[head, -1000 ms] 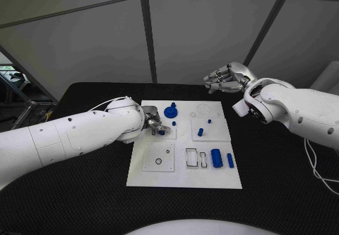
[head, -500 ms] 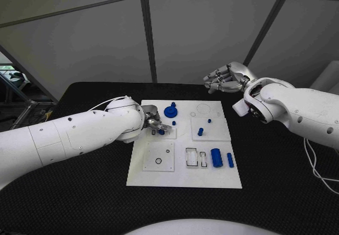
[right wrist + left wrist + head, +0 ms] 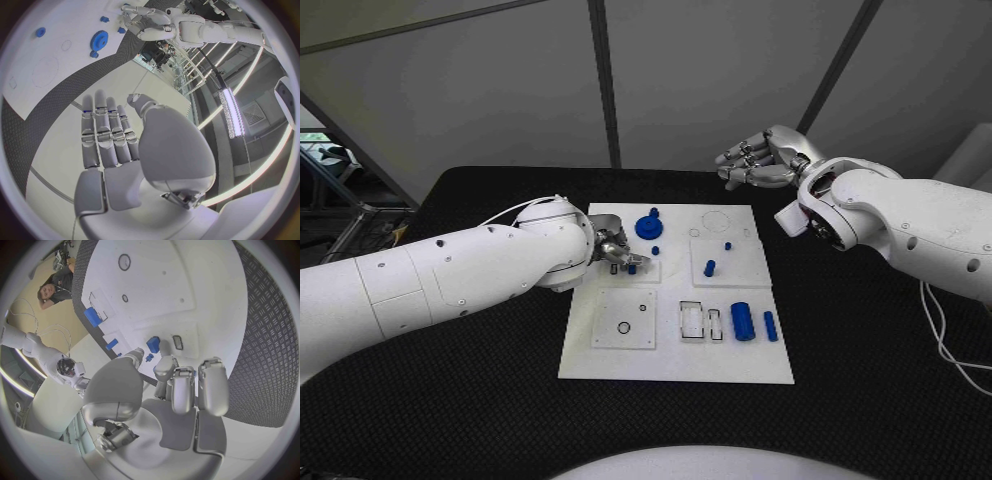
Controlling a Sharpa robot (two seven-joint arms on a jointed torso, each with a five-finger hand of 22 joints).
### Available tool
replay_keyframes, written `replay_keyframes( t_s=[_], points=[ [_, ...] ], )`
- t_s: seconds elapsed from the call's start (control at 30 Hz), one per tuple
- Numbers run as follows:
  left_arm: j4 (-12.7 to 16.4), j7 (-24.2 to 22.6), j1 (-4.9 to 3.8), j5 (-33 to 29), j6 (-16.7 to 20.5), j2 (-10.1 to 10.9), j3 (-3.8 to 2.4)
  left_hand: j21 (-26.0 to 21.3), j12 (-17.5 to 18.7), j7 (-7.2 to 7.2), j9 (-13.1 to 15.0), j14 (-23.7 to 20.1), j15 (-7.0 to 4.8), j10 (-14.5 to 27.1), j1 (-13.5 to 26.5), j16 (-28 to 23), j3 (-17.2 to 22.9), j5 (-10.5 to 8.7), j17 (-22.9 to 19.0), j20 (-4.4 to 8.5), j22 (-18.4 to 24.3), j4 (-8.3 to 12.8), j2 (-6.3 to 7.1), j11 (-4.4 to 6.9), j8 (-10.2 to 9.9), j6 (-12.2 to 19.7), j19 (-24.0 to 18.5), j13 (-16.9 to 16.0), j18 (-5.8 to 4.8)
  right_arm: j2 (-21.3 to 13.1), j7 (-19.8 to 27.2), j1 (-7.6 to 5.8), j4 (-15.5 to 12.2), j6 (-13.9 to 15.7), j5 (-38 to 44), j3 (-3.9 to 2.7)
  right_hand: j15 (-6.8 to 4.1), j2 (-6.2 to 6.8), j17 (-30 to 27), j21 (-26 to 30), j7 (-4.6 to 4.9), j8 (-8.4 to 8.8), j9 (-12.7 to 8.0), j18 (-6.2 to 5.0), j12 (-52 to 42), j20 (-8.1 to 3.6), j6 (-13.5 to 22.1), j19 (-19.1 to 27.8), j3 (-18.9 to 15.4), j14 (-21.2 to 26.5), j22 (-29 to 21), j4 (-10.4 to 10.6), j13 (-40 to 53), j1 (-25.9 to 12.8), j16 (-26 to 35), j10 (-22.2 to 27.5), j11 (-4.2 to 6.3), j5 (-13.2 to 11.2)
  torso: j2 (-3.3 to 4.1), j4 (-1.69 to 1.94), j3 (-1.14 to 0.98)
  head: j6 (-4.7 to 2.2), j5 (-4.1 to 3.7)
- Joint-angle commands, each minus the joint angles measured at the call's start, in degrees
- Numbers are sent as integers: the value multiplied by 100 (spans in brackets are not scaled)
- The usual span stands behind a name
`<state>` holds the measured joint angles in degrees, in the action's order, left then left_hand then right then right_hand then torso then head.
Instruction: Assemble the parts on the task board
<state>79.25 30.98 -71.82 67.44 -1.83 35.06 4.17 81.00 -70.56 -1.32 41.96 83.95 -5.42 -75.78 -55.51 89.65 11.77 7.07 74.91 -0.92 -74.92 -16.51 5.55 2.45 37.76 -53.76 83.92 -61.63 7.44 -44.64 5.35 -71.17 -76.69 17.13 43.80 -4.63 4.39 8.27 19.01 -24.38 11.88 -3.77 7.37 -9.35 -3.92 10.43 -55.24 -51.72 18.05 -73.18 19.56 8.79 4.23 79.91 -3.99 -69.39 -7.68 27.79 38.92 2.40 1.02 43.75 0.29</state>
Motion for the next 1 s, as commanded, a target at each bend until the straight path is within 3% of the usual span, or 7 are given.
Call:
replay_keyframes(
  t_s=[0.03,0.5,0.6,0.77,0.83,0.93,1.0],
  points=[
    [24,28,-7,20,-19,2,-7,19,-42,7,2,605,-30,-40,-14,35,-57,-2,1509,37,-362,3,-69,9,-18,-34,206,-10,-482,8,19,-9,1,-43,3,-3,16,35,-8,28,2,-8,8,-89,-37,50,39,-1,15,41,-10,27,-7,-22,37,51,1,16,2,-4,0,1,5],
    [39,32,-6,20,35,55,-37,-1,-13,8,2,605,-33,-21,-47,35,-97,0,1509,39,-338,6,-91,11,-19,-32,198,35,-476,19,22,-8,19,-51,4,-3,18,37,-11,34,3,-8,9,-89,-38,52,40,2,15,47,-12,31,-8,-29,37,53,0,16,2,-3,1,-3,3],
    [57,31,-5,20,67,85,-187,-59,101,-12,-6,605,-25,75,-94,35,-196,0,1509,39,-271,4,-96,-6,-51,28,172,188,-461,18,23,-8,31,-53,10,-3,18,37,-11,34,3,-8,9,-89,-38,52,40,2,15,47,-12,31,-8,-29,37,53,0,16,2,-4,4,-13,-5],
    [96,39,-18,19,-58,184,-543,-219,334,-83,-45,605,24,300,-175,35,-460,-9,1509,9,-92,-3,-65,-70,-156,185,97,494,-421,24,21,-7,61,-55,20,-3,18,37,-11,34,3,-8,9,-89,-38,52,40,2,15,47,-12,31,-8,-29,37,53,0,16,-3,0,0,-12,-17],
    [74,48,-73,3,-269,235,-714,-324,454,-138,-112,600,63,420,-285,23,-578,-7,1494,-23,22,4,-89,-113,-270,282,47,651,-397,29,19,-7,75,-57,22,-3,18,37,-11,34,3,-8,9,-89,-38,52,40,2,15,47,-12,31,-8,-29,37,53,0,16,-6,-1,-3,-20,-10],
    [-23,45,-209,-140,-523,273,-825,-516,693,-247,-288,554,139,656,-473,-81,-711,0,1364,-86,227,15,-148,-210,-520,454,-45,957,-353,36,16,-7,88,-61,23,-3,18,37,-11,34,3,-8,9,-89,-38,52,40,2,15,47,-12,31,-8,-29,37,53,0,16,0,0,-1,-55,-10],
    [-101,41,-279,-215,-675,279,-854,-575,744,-296,-387,538,177,717,-569,-115,-770,3,1323,-120,286,16,-183,-254,-641,508,-73,1029,-340,36,11,-7,95,-65,24,-2,18,37,-11,34,3,-8,9,-89,-38,52,40,2,15,47,-12,31,-8,-29,37,53,0,16,4,-1,2,-66,-17]
  ],
)
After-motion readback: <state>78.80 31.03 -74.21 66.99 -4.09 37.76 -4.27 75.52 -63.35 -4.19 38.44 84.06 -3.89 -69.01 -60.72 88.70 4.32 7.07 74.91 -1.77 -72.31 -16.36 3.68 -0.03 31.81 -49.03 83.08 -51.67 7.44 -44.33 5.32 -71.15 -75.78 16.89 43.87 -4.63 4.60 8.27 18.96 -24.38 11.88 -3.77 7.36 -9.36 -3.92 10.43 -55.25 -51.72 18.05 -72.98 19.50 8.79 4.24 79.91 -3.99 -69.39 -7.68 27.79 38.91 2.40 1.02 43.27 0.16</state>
